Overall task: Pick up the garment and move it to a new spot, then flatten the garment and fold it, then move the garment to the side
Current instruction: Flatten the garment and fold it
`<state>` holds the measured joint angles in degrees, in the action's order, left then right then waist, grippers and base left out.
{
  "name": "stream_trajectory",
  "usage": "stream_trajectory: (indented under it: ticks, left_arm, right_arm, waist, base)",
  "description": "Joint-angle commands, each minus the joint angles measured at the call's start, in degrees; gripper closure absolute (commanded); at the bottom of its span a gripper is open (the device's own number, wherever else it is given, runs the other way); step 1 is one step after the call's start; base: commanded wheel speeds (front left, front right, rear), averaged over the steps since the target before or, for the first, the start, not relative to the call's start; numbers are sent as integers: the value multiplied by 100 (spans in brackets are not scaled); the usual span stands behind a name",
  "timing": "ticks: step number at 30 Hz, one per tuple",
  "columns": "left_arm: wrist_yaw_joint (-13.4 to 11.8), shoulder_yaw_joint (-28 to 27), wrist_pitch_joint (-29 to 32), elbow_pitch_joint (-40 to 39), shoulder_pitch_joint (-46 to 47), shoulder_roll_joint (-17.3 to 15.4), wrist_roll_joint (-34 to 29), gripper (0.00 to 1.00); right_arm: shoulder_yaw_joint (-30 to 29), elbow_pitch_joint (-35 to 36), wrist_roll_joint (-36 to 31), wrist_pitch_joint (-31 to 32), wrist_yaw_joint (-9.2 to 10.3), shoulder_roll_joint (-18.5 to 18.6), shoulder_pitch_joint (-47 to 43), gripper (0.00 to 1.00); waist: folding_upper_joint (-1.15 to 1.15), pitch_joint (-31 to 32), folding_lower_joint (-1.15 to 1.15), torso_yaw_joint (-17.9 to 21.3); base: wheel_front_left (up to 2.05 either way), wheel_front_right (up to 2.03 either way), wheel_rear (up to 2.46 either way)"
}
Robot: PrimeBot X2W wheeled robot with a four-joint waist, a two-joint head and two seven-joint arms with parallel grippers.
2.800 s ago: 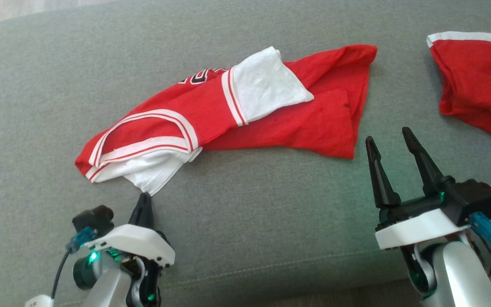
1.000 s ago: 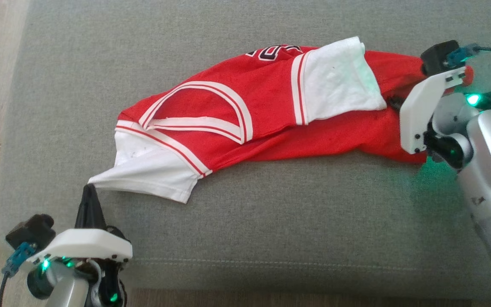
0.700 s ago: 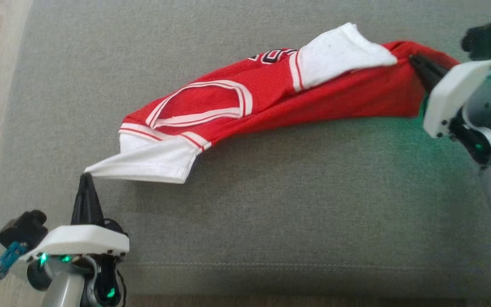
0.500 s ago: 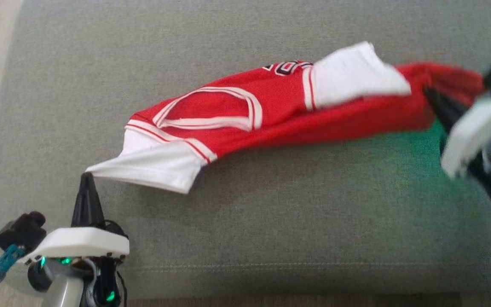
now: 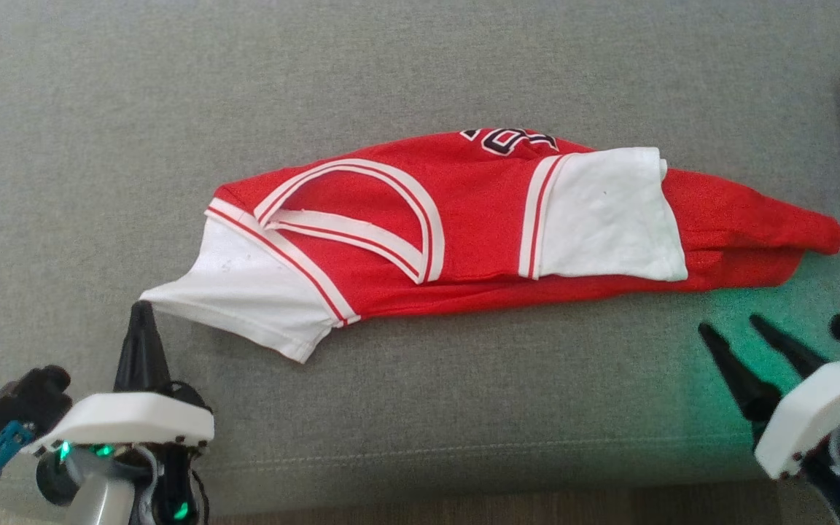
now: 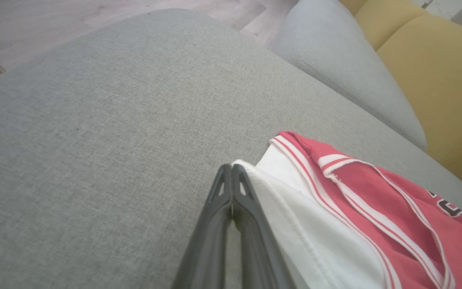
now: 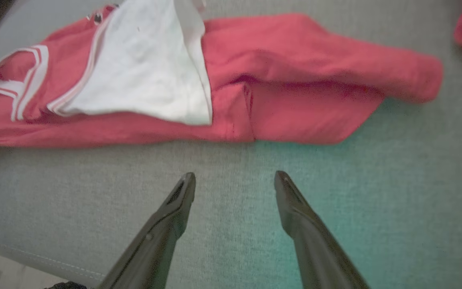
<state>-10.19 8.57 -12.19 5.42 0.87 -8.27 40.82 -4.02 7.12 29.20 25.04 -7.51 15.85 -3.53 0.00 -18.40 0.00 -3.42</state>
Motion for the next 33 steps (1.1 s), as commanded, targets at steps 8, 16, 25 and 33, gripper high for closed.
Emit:
stream_trajectory:
  ticks: [8,16,25,33]
  left_arm:
    - [-75,-151,-3,-212,159,-161,-116,100]
    - [-62,-77,-23,-106,296,-134,-148,100]
    - [-4,-63,-73,-14,296,-95,-105,100]
    - [33,-148,-134,66,292,-103,-69,100]
  right_arm:
    - [132,372,-553,-143,2,-207,531,0]
    - [262,-724,-1123,-390,2,-107,1267,0]
    - [481,-1228,-1173,-596,2,23,1502,100]
    - [433,-770,-1239,-786,2,107,1369,100]
  waist:
    - [0,-136,0,75]
    - [0,-100,0,-84]
    - [0,-131,0,-192]
    - [0,-27,0,-88]
  base:
    - [0,0,0]
    - [0,0,0]
    - [0,0,0]
    - [0,0,0]
